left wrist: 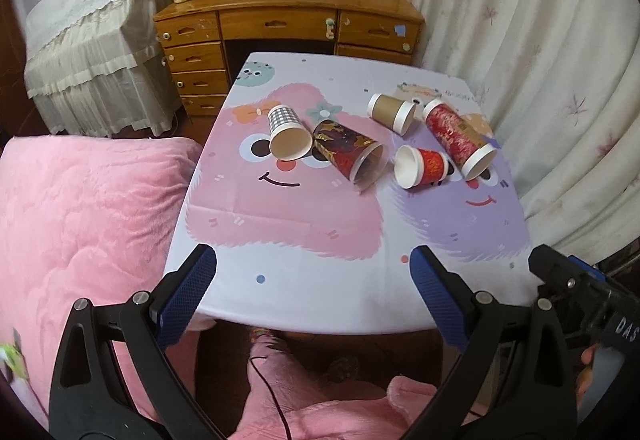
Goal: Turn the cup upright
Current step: 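Move the left gripper toward the checkered cup lying on its side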
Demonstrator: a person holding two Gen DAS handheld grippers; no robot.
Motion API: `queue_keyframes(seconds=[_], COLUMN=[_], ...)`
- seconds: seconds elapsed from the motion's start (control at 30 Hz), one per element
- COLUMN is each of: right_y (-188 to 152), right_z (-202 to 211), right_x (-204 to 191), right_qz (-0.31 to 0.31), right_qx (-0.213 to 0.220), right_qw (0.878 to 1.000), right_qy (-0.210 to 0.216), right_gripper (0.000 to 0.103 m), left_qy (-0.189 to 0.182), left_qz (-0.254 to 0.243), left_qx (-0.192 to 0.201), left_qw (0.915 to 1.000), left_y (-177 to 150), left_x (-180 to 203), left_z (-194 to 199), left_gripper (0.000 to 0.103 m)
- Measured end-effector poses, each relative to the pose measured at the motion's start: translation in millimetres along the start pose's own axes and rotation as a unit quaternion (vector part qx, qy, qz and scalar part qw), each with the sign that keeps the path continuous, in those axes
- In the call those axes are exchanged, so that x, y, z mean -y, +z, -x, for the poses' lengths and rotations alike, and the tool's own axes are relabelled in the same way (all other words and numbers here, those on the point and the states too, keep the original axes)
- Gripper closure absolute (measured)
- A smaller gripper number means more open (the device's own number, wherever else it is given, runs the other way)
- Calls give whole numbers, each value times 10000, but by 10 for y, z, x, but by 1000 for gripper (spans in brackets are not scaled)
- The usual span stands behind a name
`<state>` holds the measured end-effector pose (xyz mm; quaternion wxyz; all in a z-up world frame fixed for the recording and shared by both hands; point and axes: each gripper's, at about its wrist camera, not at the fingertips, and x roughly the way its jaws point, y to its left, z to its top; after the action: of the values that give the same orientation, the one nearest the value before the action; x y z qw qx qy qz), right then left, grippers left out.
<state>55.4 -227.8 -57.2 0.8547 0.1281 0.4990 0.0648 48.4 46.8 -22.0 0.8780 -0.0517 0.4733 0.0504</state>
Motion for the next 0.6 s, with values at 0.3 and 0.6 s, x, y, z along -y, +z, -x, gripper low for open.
queue_keyframes(seconds=[0.3, 0.6], right_y=[304, 523], right_z=[-801, -1556], right_x=[-181, -531], right_qz=[-825, -1687], right_qx=[-669, -899], right_qw=[9943, 9814], right_qy=[15, -156], right_gripper=[0, 0], left_qy=[48, -216], left_qz=[-1490, -3471], left_qx=[-352, -414], left_qw=[9882, 9367], left_y=[458, 968], left_x=[-300, -624], left_z=[-616, -1234], left_gripper=[6, 6])
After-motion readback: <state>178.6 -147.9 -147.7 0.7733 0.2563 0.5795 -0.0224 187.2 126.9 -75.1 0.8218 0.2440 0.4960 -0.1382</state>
